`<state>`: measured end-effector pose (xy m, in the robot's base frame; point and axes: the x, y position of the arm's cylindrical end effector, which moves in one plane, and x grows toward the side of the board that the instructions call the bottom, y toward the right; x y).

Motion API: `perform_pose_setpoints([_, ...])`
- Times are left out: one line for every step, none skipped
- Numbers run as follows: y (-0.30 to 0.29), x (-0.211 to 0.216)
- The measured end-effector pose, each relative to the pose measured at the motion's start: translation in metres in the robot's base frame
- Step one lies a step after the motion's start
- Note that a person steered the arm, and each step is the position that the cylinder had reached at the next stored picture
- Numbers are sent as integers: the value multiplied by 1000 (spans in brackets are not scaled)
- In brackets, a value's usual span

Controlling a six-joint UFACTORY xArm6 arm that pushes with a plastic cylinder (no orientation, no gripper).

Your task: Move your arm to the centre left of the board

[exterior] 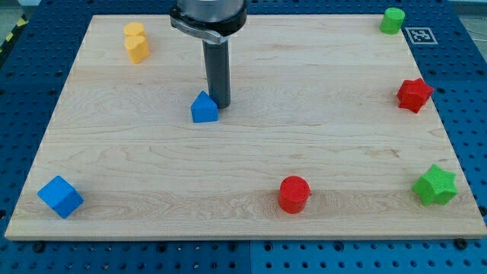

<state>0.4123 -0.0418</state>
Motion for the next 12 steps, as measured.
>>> perform_pose_setpoints([-2,-34])
perform_pose_setpoints([-50,-39])
perform_pose_setpoints([-96,-34])
perform_pose_setpoints([-101,-33])
perform_pose_setpoints([-106,-26])
perform_pose_setpoints([-108,-21])
perform_pose_setpoints([-108,-21])
perform_pose_setpoints([-109,-21])
perform_pose_setpoints([-119,-17])
perform_pose_setpoints([-131,-13])
perform_pose_setpoints([-139,-10])
perform_pose_setpoints([-145,-8])
